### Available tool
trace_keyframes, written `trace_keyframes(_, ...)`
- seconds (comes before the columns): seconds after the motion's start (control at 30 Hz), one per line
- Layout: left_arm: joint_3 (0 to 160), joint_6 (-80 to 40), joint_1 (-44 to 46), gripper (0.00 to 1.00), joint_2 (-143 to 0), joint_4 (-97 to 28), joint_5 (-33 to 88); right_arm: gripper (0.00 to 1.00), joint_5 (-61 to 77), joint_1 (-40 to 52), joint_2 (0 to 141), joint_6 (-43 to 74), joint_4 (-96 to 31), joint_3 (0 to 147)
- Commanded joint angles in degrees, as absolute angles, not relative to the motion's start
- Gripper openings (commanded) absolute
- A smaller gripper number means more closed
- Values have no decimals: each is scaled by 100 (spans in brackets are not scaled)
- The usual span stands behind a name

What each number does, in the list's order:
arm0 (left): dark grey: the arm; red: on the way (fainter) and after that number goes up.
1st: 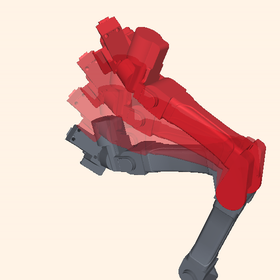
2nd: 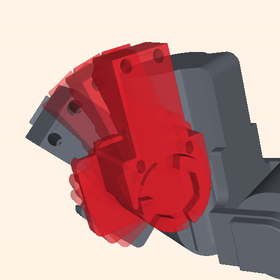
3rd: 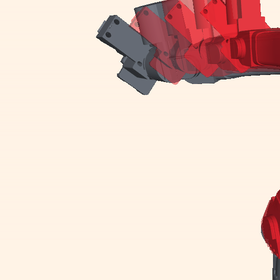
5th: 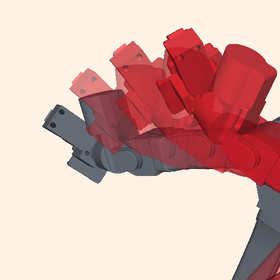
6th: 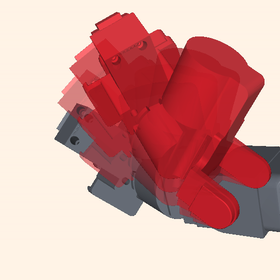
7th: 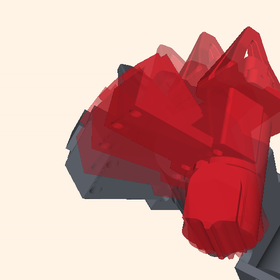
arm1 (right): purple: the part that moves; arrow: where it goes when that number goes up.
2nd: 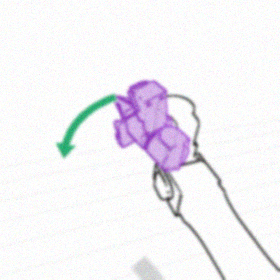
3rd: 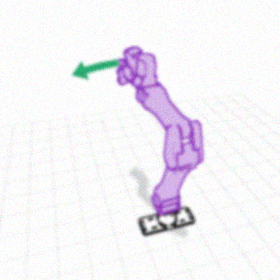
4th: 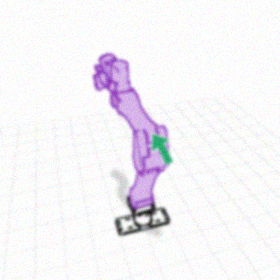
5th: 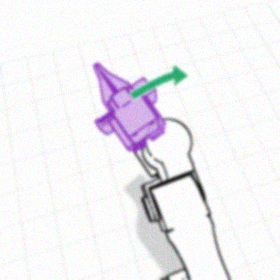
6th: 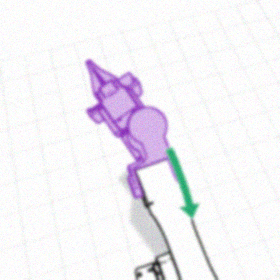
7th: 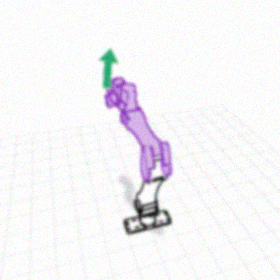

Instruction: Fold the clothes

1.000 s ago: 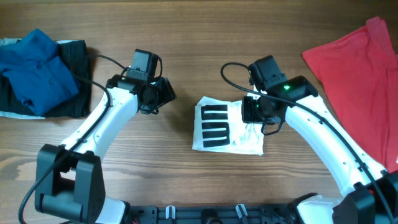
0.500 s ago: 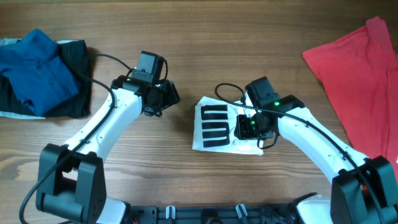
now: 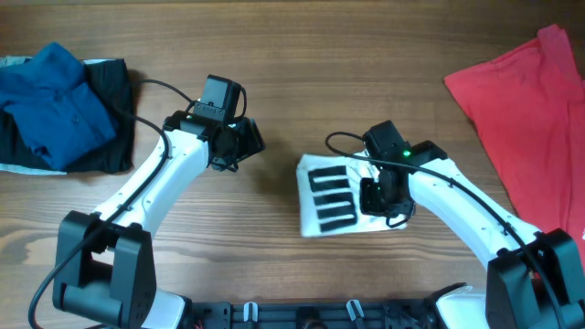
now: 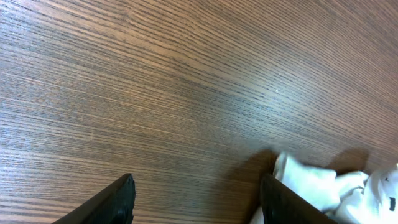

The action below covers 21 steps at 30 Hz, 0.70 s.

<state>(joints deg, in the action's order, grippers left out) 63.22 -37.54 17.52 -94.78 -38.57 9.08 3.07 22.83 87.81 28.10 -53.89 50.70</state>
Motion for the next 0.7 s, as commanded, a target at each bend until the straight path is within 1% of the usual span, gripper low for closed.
trace_keyframes(0.0, 6344, -3636, 1758, 64, -9382, -3874, 952, 8, -1050, 2281, 8764, 3758, -5374, 5046)
trace_keyframes(0.07, 6344, -3636, 1758, 64, -9382, -3909, 952, 9, -1234, 2281, 8766, 3769, -5297, 5046)
trace_keyframes(0.13, 6344, -3636, 1758, 64, -9382, -3964, 954, 8, -1253, 2281, 8764, 3913, -5253, 5046)
trace_keyframes(0.23, 6344, -3618, 1765, 63, -9380, -3959, 956, 6, -1553, 2279, 8755, 4418, -5286, 5046)
trace_keyframes(0.3, 6344, -3618, 1804, 64, -9380, -3916, 969, 8, -1728, 2263, 8753, 4713, -5290, 5046)
trace_keyframes(0.37, 6344, -3616, 1881, 64, -9380, -3754, 1151, 9, -1894, 2211, 8753, 4703, -5188, 5046)
trace_keyframes(0.4, 6344, -3465, 2040, 66, -9380, -3354, 1509, 10, -2152, 2167, 8753, 4692, -5118, 5046)
trace_keyframes(0.5, 6344, -3461, 2272, 70, -9386, -3009, 1743, 14, -2246, 2167, 8753, 4751, -5111, 5046)
trace_keyframes(0.67, 6344, -3190, 2724, 72, -9590, -2644, 2086, 15, -2257, 2119, 8753, 5319, -5140, 5046)
